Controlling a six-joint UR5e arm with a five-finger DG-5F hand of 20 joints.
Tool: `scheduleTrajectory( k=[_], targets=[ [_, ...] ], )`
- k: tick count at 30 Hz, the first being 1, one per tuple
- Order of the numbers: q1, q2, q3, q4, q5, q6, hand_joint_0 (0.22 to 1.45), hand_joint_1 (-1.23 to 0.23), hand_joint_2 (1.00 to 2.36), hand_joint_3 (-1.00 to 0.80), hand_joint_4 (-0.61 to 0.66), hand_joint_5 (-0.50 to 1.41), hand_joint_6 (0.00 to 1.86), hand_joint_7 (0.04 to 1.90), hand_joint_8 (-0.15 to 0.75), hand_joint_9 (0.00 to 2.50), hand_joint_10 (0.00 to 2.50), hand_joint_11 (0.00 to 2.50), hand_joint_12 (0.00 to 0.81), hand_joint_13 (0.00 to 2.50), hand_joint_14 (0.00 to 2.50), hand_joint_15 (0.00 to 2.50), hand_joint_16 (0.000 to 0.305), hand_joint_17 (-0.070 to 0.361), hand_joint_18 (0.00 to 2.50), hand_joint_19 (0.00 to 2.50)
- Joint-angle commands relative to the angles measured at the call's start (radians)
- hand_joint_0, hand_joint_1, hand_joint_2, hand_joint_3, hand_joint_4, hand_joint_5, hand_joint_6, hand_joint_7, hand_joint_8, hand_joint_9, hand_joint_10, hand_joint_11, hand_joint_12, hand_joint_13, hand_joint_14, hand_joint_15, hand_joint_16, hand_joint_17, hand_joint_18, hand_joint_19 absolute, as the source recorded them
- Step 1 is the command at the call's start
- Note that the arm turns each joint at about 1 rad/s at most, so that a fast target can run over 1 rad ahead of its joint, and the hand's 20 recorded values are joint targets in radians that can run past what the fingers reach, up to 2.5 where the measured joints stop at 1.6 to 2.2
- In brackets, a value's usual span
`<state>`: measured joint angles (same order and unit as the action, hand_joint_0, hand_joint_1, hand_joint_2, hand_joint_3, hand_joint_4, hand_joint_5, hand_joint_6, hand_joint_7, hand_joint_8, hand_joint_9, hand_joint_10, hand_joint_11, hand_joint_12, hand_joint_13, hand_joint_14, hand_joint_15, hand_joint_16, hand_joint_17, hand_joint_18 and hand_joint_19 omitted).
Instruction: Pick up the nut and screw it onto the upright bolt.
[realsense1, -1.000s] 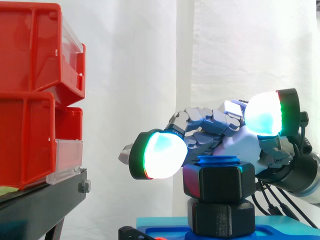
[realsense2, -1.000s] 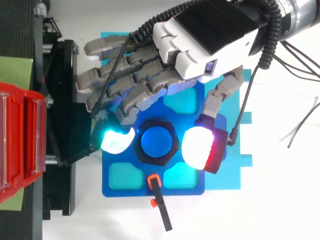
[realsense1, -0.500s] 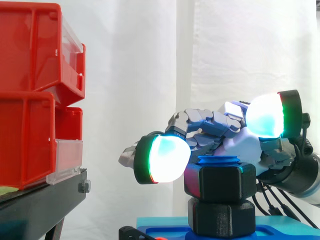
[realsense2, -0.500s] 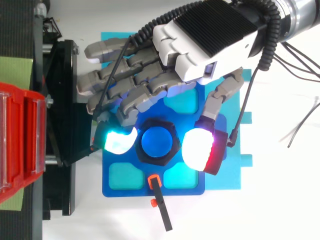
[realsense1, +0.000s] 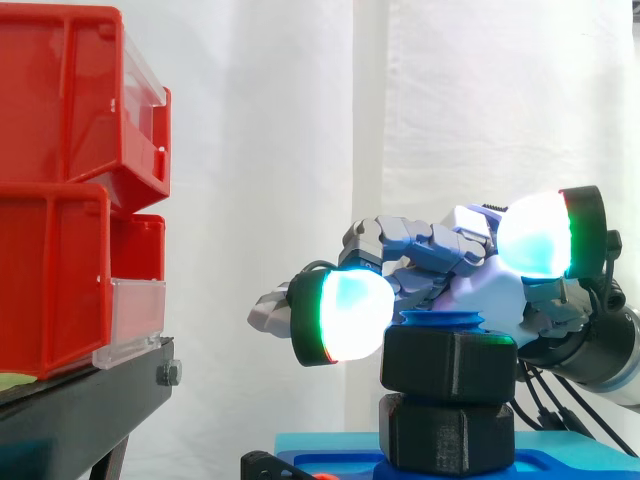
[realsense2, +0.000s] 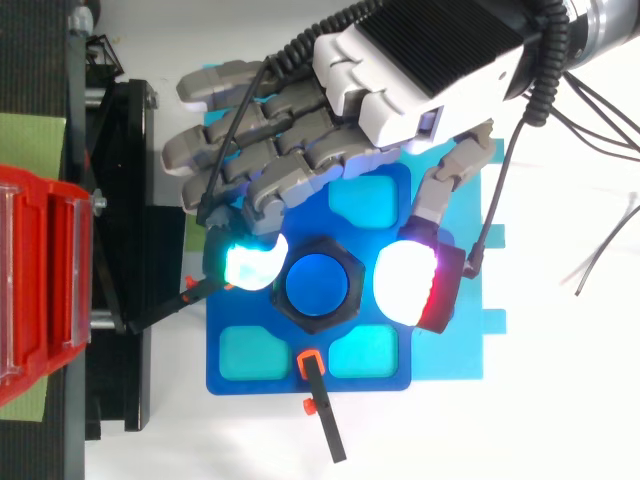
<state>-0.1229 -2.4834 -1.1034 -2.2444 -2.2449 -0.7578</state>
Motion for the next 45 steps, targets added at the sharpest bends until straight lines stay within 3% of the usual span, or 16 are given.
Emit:
scheduleTrajectory(
  k=[1,13,20,26,33,36,40,45],
  targets=[
    [-0.008,0.001,0.0,0.002,-0.013,0.0,0.47,-0.17,1.0,-0.5,0.23,-0.06,0.5,1.36,0.275,0.57,0.0,0.0,0.346,0.37,0.0,0.0,0.042,0.095,0.1,0.0],
    [-0.035,0.001,0.0,-0.003,-0.05,0.002,0.48,-0.21,1.0,-0.5,0.23,-0.01,0.5,1.47,0.28,0.71,0.0,0.0,0.329,0.45,0.0,0.0,0.04,0.09,0.2,0.0],
    [-0.049,0.001,0.0,0.0,-0.067,0.008,0.48,-0.23,1.0,-0.5,0.22,0.0,0.55,1.37,0.28,0.86,0.0,0.0,0.315,0.54,0.0,0.0,0.038,0.085,0.3,0.03],
    [-0.055,0.001,0.0,0.002,-0.07,0.022,0.49,-0.28,1.0,-0.5,0.06,0.04,0.64,1.15,0.229,1.22,0.0,0.02,0.26,0.74,0.0,0.02,0.03,0.068,0.57,0.2],
    [-0.058,0.001,0.0,0.005,-0.067,0.031,0.5,-0.31,1.0,-0.5,0.02,0.04,0.67,1.08,0.224,1.38,0.0,0.09,0.232,0.84,0.0,0.04,0.027,0.06,0.68,0.27],
    [-0.058,0.001,0.0,0.009,-0.068,0.034,0.49,-0.28,1.0,-0.5,0.07,0.04,0.65,1.13,0.232,1.34,0.0,0.1,0.243,0.83,0.0,0.04,0.028,0.063,0.67,0.26],
    [-0.058,0.001,0.011,0.011,-0.07,0.048,0.48,-0.24,1.0,-0.5,0.19,0.01,0.5,1.37,0.248,1.22,0.0,0.1,0.281,0.72,0.0,0.02,0.032,0.071,0.54,0.2],
    [-0.06,0.001,0.036,0.006,-0.073,0.058,0.47,-0.19,1.0,-0.5,0.24,-0.07,0.5,1.12,0.254,1.05,0.0,0.06,0.305,0.63,0.0,0.02,0.034,0.077,0.43,0.17]
  ],
)
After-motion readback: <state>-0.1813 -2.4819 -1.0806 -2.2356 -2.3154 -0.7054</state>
